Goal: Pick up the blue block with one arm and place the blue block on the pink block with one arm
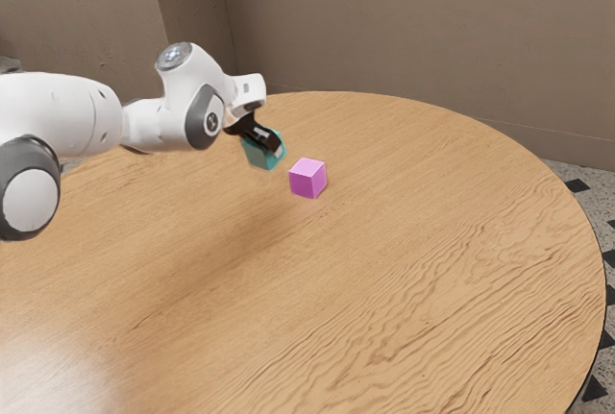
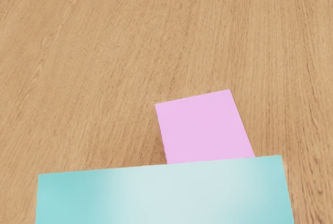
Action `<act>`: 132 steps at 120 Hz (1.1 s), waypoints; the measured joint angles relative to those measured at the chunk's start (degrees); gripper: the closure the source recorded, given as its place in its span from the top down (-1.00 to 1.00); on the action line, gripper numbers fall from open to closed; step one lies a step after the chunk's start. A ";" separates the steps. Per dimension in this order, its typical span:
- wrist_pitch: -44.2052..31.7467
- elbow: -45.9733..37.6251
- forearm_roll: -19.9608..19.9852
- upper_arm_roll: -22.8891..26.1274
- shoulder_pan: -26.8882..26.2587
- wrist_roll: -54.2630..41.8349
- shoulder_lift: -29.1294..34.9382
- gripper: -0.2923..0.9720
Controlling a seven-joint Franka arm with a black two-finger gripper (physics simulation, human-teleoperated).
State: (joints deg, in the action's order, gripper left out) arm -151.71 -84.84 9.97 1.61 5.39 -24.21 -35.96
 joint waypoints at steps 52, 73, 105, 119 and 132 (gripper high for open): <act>11.99 21.61 -0.13 -3.97 -3.77 4.02 -13.90 0.03; 12.95 25.64 -0.12 -4.25 -4.45 5.89 -16.33 0.03; 13.16 27.32 -0.08 -4.26 -5.51 7.95 -17.68 0.03; 13.14 27.57 -0.06 -4.51 -5.72 8.62 -18.27 0.03; 13.09 28.20 -0.04 -4.74 -5.74 9.13 -19.01 0.03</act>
State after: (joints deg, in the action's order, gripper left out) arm -138.62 -56.64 9.94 -3.13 -0.35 -15.08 -54.97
